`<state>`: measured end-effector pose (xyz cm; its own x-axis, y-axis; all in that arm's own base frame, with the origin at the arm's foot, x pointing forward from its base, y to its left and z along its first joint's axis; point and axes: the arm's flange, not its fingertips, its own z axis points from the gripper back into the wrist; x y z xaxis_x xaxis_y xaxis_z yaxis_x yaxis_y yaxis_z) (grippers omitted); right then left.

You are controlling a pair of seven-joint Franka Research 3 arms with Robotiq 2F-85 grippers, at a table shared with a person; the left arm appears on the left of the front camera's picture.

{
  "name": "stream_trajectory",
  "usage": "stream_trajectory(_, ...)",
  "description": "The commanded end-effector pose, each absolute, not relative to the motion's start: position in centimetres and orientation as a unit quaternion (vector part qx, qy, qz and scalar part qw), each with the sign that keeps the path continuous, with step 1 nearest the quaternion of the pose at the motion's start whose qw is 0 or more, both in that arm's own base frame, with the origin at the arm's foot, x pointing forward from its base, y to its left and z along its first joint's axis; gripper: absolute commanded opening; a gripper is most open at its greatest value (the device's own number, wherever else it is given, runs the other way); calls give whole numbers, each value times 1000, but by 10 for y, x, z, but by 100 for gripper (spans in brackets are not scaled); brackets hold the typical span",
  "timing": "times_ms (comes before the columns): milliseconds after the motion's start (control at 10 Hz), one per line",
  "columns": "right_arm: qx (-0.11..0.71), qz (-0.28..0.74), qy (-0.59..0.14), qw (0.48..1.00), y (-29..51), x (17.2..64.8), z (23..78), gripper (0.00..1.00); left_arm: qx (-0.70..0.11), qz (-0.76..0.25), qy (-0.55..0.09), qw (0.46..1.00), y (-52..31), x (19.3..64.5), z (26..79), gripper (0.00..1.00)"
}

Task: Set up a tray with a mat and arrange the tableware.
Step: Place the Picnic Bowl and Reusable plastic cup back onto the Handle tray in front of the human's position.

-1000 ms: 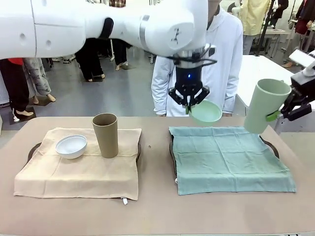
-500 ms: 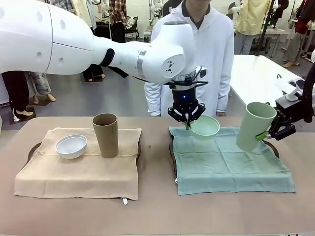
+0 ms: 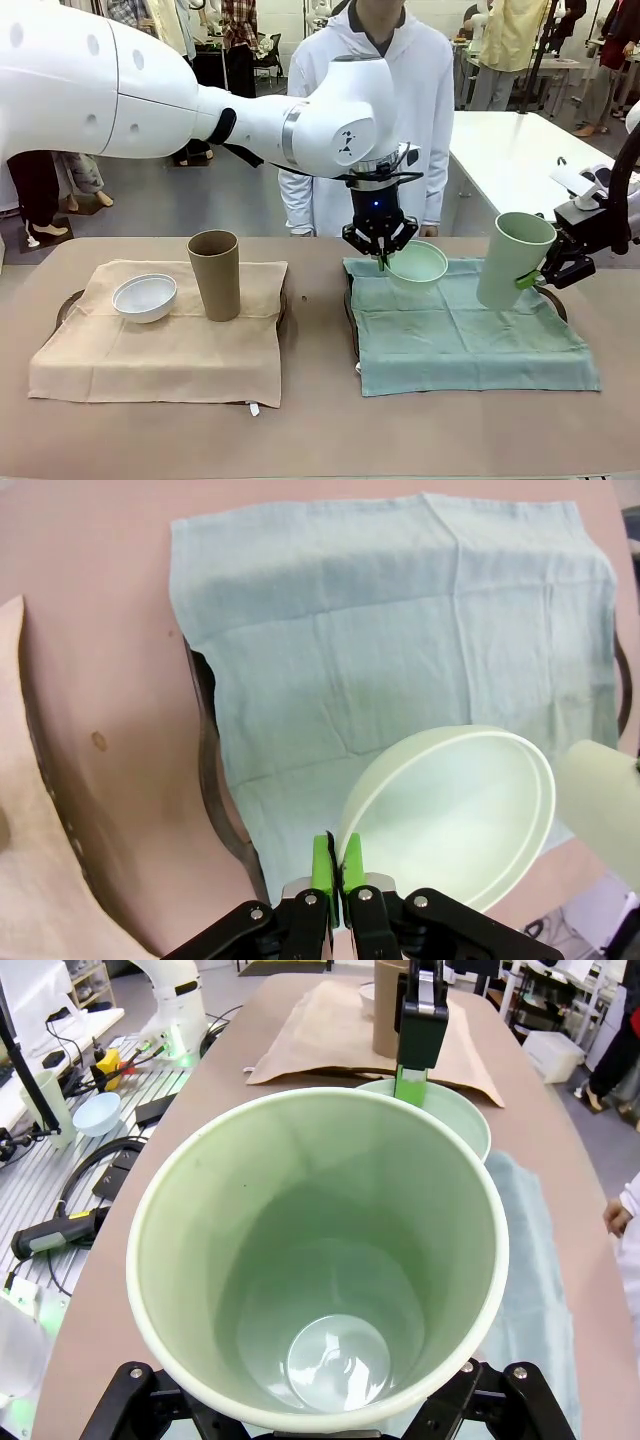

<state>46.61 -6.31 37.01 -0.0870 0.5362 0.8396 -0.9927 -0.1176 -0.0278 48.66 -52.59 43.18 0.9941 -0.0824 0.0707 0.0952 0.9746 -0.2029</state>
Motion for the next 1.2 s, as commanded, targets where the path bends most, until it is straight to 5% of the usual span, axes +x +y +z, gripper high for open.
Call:
stream_trajectory(0,349,661,-327,578,-63,466,370,85,-102,-44,-29,993,-525,486,429,4)
stream_trajectory(1100,375,668,-311,562,-44,496,301,85,-93,-32,17,995,-527,499,365,4)
